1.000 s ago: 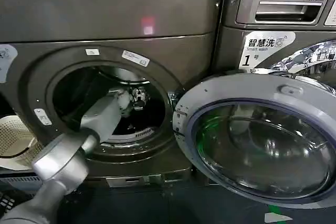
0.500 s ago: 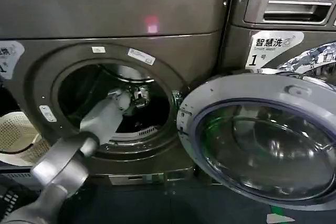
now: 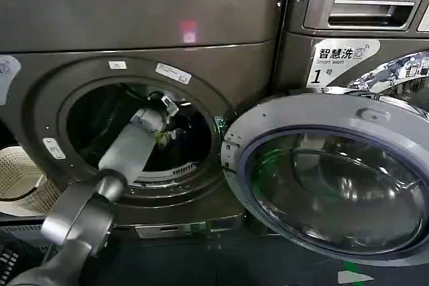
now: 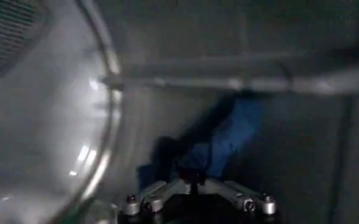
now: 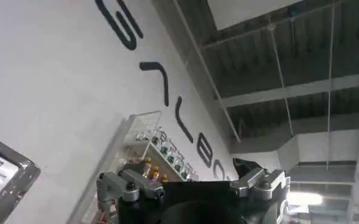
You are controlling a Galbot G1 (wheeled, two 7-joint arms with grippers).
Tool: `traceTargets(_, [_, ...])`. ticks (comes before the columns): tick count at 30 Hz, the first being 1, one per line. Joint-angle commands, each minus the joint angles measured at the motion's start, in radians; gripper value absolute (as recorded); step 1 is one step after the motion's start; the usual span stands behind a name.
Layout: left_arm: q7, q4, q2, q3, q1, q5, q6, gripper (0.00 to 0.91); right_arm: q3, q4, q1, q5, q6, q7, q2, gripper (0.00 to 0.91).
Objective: Grasp the clothes from the dryer.
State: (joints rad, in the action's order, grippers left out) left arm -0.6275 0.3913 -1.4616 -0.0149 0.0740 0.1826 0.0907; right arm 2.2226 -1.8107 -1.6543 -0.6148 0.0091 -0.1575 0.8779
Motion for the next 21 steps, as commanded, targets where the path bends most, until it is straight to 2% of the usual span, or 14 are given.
traceTargets(1, [0.317, 0.085, -0.011, -0.254, -0.059, -0.157, -0.037, 0.0, 0.003, 0.008, -0.002, -0.001, 0.0, 0.0, -0.007, 0.907])
traceTargets(7, [0.484, 0.187, -0.026, -0.317, -0.125, -0.299, -0.091, 0.0, 0.005, 0.011, -0.003, -0.002, -0.001, 0.002, -0.015, 0.907])
traceTargets(12, [0.637, 0.283, -0.046, -0.373, -0.179, -0.314, -0.142, 0.0, 0.008, 0.013, -0.007, -0.003, -0.001, 0.005, -0.015, 0.907])
traceTargets(17, [0.774, 0.455, -0.06, -0.41, -0.284, -0.357, -0.169, 0.0, 0.021, 0.02, -0.014, -0.003, 0.001, 0.015, -0.018, 0.907])
traceTargets(21, [0.866, 0.574, -0.072, -0.433, -0.387, -0.32, -0.212, 0.0, 0.033, 0.031, -0.017, -0.002, 0.006, 0.032, -0.027, 0.907])
